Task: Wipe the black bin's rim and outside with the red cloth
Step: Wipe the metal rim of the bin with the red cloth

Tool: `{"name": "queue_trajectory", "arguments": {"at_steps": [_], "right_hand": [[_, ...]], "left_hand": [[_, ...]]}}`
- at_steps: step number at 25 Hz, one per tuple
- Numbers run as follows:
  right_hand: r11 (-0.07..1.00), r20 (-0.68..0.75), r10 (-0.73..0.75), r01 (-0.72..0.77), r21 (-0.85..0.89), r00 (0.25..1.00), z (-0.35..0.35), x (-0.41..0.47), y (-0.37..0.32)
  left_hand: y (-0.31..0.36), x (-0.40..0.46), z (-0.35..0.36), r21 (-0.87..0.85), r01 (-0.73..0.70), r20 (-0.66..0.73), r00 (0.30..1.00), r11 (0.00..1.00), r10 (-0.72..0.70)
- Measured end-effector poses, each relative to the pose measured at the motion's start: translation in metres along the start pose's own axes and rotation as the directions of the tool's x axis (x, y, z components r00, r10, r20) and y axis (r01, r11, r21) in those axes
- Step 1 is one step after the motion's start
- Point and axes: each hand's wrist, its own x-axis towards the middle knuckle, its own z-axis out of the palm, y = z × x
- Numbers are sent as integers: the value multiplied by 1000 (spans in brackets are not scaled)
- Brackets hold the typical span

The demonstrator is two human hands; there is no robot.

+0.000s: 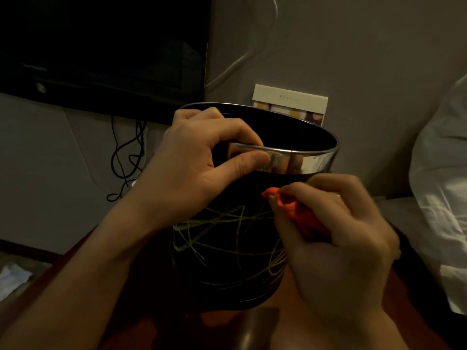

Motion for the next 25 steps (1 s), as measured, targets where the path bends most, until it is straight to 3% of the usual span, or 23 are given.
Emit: {"name": "queue_trajectory", "arguments": {"at_steps": [8,13,20,25], "right_hand": [[1000,-1,4,-4,22,1000,-2,2,1],[997,-33,44,-42,70,998,-8,8,4],[994,-112,100,-94,57,989,-24,22,14],[990,-84,116,-109,89,990,-21,20,14]], "left_hand": [[2,-1,-1,10,-14,-4,1000,1000,14],[18,-2,14,113,-76,-54,995,991,83],[-1,1,-4,-92,-15,-50,999,996,10],[13,-1,4,-19,-30,-55,998,999,29]]}}
